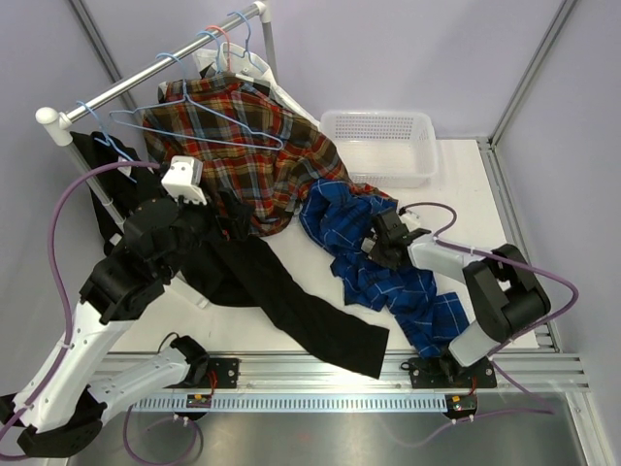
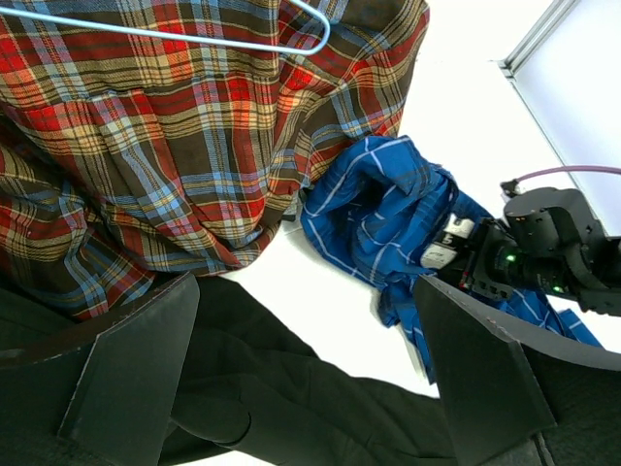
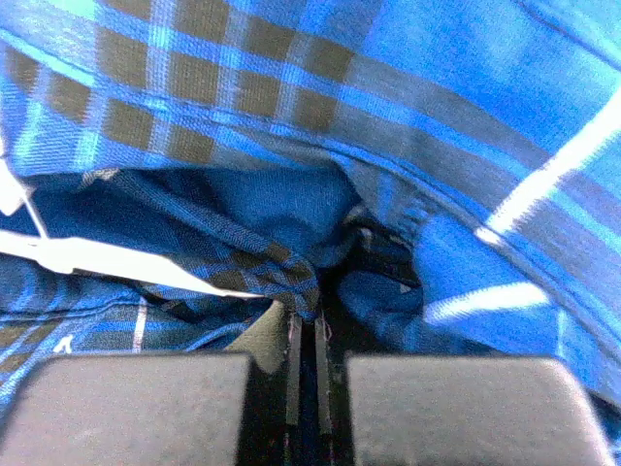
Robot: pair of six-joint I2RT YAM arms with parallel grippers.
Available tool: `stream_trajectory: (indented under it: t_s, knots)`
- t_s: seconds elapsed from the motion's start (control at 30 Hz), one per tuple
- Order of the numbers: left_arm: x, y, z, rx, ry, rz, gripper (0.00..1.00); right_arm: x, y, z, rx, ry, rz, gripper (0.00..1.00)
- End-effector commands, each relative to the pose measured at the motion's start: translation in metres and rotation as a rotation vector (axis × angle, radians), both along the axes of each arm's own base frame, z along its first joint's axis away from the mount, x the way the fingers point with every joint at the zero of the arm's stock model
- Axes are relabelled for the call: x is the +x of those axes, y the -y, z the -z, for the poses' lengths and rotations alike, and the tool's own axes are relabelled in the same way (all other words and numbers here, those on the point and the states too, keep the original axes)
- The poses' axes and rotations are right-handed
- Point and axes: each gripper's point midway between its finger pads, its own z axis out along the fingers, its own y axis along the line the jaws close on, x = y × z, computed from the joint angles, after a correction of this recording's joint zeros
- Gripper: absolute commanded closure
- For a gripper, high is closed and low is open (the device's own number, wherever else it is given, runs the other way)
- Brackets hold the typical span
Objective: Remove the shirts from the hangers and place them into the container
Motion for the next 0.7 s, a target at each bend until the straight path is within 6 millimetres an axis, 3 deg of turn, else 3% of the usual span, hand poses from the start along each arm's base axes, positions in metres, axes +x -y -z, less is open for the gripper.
stream_trajectory:
  t_s: [0.0, 0.07, 0.13, 0.17, 0.2, 0.27, 0.33, 0.37, 0.4, 0.47, 0.57, 0.63, 0.67]
  knots:
    - [-0.003, 0.002, -0.007, -0.033, 0.028, 0.017, 0.01, -0.006, 0.023, -0.017, -0.017, 0.028, 0.107, 1.00]
    - [-0.004, 0.002, -0.004, -0.032, 0.023, 0.018, 0.01, -0.001, 0.034, -0.046, -0.055, 0.099, 0.119, 1.00]
    - [-0.005, 0.000, -0.004, -0.030, 0.026, 0.018, 0.01, 0.012, 0.040, -0.107, -0.049, 0.248, 0.112, 1.00]
    - [-0.006, 0.000, -0.003, -0.031, 0.027, 0.019, 0.01, 0.015, 0.049, -0.128, -0.079, 0.296, 0.127, 1.00]
    - [-0.006, -0.001, -0.004, -0.031, 0.029, 0.018, 0.01, 0.021, 0.052, -0.175, -0.068, 0.405, 0.114, 1.00]
    - [-0.007, -0.002, -0.005, -0.031, 0.035, 0.014, 0.01, 0.027, 0.062, -0.224, -0.088, 0.520, 0.122, 1.00]
    - [-0.007, -0.004, -0.007, -0.029, 0.044, 0.011, 0.01, 0.035, 0.069, -0.315, -0.118, 0.709, 0.087, 1.00]
    - [-0.008, -0.005, -0.008, -0.030, 0.046, 0.009, 0.01, 0.035, 0.071, -0.316, -0.122, 0.712, 0.095, 1.00]
    - [-0.008, -0.006, -0.009, -0.031, 0.050, 0.008, 0.01, 0.039, 0.072, -0.357, -0.145, 0.791, 0.072, 1.00]
    - [-0.010, -0.007, -0.012, -0.037, 0.057, 0.010, 0.01, 0.044, 0.074, -0.400, -0.161, 0.875, 0.074, 1.00]
    - [-0.011, -0.007, -0.011, -0.035, 0.059, 0.015, 0.01, 0.048, 0.084, -0.489, -0.195, 1.056, 0.101, 1.00]
    - [-0.011, -0.005, -0.010, -0.034, 0.056, 0.021, 0.01, 0.063, 0.080, -0.514, -0.201, 1.108, 0.110, 1.00]
    - [-0.012, -0.005, -0.010, -0.036, 0.055, 0.025, 0.01, 0.059, 0.084, -0.549, -0.194, 1.184, 0.125, 1.00]
